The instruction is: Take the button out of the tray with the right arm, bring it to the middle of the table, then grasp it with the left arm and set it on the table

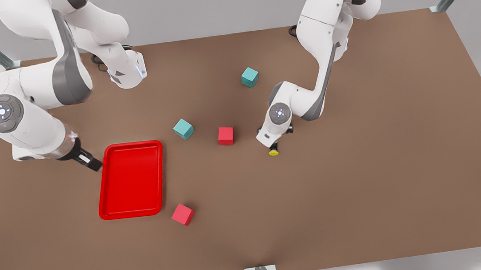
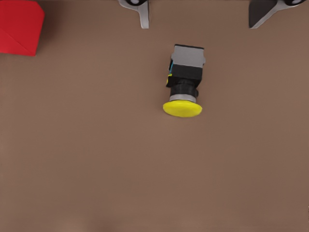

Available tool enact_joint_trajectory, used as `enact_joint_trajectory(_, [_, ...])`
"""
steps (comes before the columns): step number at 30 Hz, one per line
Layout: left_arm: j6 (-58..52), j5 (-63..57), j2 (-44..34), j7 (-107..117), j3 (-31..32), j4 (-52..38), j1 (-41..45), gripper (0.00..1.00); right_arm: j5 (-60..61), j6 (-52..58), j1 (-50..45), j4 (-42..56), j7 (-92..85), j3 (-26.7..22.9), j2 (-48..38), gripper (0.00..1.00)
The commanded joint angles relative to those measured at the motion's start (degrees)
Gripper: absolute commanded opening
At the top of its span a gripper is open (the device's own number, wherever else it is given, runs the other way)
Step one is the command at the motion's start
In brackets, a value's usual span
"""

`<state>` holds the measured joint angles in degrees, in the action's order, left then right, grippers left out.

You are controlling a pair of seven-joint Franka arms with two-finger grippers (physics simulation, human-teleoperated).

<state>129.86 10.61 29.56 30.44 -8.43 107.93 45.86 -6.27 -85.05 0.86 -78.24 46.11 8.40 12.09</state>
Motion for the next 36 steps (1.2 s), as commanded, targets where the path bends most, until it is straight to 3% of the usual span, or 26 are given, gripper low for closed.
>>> enact_joint_trajectory(1, [20.52, 0.11, 0.67, 11.93, -0.01, 0.52, -0.07, 1.00, -1.73, 6.47, 5.02, 0.19, -33.54, -0.06, -0.05, 1.00])
enact_joint_trajectory(4, [21.93, -2.79, 3.57, 5.16, 0.08, 0.52, -0.07, 1.00, -6.82, 8.93, 6.44, 0.19, -31.44, 0.03, -0.14, 1.00])
enact_joint_trajectory(9, [21.49, -6.92, 3.84, -6.62, -0.09, 2.46, -0.77, 1.00, -3.48, 11.57, 7.31, 1.60, -31.79, 0.03, 0.74, 1.00])
enact_joint_trajectory(20, [21.40, -8.06, 6.04, -8.11, 0.87, 4.04, -0.77, 1.00, -3.75, 12.80, 7.40, 1.51, -31.35, -0.06, 1.18, 1.00])
enact_joint_trajectory(23, [21.13, -8.06, 5.95, -8.11, 0.96, 4.04, -0.86, 0.76, -4.89, 12.98, 7.40, 1.60, -31.35, -0.06, 1.71, 1.00])
enact_joint_trajectory(27, [19.91, -8.33, 5.77, -8.55, 0.96, 4.04, -1.12, 0.66, -5.07, 12.98, 7.14, 1.69, -31.35, -0.06, 2.15, 1.00])
enact_joint_trajectory(31, [19.12, -8.33, 5.77, -8.56, 0.87, 3.86, -1.91, 0.40, -5.07, 12.98, 6.87, 1.69, -31.52, -0.06, 2.24, 1.00])
enact_joint_trajectory(34, [18.24, -8.33, 5.77, -8.47, 0.87, 3.60, -1.83, 0.37, -5.07, 13.33, 6.79, 1.60, -31.44, -0.06, 2.24, 1.00])
enact_joint_trajectory(36, [11.03, -8.24, 5.07, -8.55, 0.78, -0.18, -1.83, 0.37, -5.07, 13.59, 6.79, 1.60, -31.44, -0.06, 2.41, 1.00])
